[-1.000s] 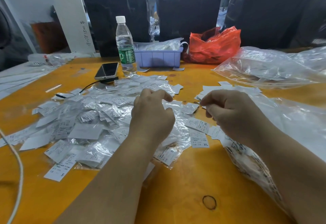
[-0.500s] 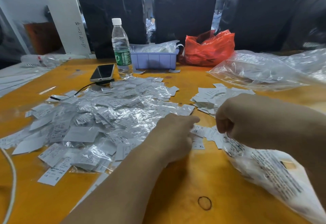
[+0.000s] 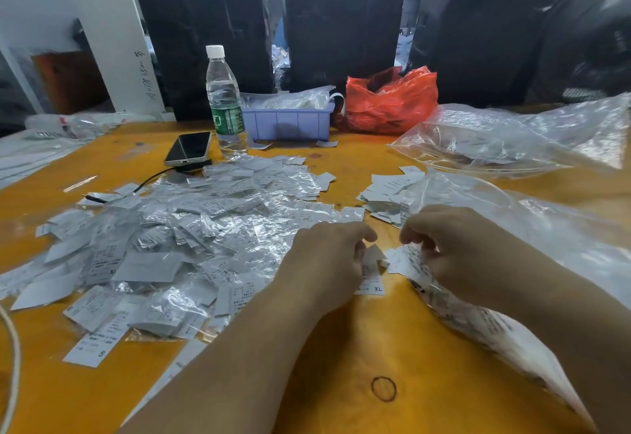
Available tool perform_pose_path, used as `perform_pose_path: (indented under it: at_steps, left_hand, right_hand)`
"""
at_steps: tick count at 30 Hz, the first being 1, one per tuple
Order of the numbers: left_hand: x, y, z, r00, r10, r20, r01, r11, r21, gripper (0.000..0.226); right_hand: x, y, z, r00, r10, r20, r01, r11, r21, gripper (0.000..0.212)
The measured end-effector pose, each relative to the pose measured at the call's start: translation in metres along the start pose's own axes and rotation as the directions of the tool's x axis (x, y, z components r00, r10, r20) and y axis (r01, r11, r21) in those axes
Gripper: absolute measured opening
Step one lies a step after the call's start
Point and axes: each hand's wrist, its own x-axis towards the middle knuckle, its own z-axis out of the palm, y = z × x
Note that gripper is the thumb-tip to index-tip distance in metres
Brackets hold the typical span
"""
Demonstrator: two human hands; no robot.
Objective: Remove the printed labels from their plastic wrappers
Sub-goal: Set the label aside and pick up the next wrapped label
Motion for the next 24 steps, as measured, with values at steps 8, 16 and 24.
perform_pose_path:
  at_steps: [8, 16, 24]
  left_hand:
    - [-0.002, 0.0, 0.001, 1.0, -0.009, 0.016, 0.01, 1.0, -0.028, 0.032]
    - [-0.003, 0.003, -0.002, 0.999, 0.041, 0.013, -0.041, 0.999, 0.021, 0.011]
    - [-0.003, 0.005, 0.0, 1.0, 0.005, 0.026, -0.001, 0.992, -0.129, 0.016]
  right_hand:
    - [-0.01, -0.01, -0.014, 0.986, 0.093, -0.135, -0.123, 0.965, -0.231, 0.043]
    - [-0.019, -0.027, 0.014, 0.952, 0.302, -0.048, -0.303, 0.915, -0.265, 0.025]
    - [-0.018, -0.036, 0.02, 0.969, 0.224, -0.108, -0.243, 0.944, -0.224, 0.029]
